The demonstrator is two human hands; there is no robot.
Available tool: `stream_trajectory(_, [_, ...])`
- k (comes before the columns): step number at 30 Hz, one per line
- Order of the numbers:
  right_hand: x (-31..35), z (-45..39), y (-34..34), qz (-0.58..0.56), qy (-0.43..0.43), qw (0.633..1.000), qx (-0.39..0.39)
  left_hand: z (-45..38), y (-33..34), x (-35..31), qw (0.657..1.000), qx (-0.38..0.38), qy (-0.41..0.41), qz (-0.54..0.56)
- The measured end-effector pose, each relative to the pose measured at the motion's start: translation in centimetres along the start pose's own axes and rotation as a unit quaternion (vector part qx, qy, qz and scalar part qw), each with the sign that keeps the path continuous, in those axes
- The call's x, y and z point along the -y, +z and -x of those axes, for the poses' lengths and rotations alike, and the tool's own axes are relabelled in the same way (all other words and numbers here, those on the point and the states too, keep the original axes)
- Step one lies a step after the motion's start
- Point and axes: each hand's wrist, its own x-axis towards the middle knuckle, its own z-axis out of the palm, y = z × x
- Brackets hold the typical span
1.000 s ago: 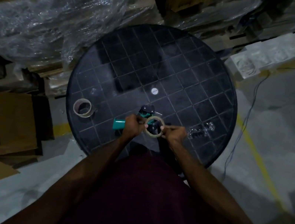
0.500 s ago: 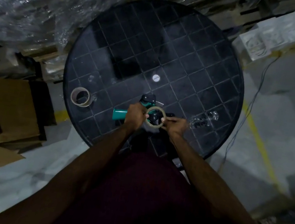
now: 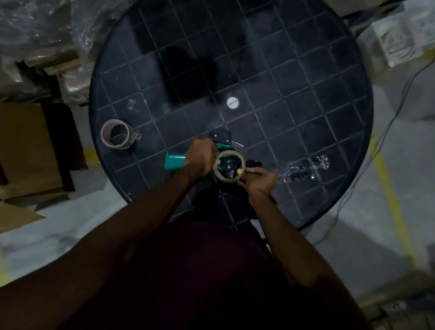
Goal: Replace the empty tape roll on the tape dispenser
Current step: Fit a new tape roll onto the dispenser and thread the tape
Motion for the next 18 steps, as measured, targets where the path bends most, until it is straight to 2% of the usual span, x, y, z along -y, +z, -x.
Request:
stream_trajectory(4, [-0.3, 0.2, 0.3, -0.027, 0.005, 1.0, -0.011, -0.6, 0.1, -0.5, 1.0, 0.019, -0.01, -0.009])
stream_trajectory(18, [-0.5, -0.4, 0.6, -0.002, -0.008, 1.0, -0.027, -1.4, 1.0, -0.1, 1.0, -0.008, -0.01, -0.02])
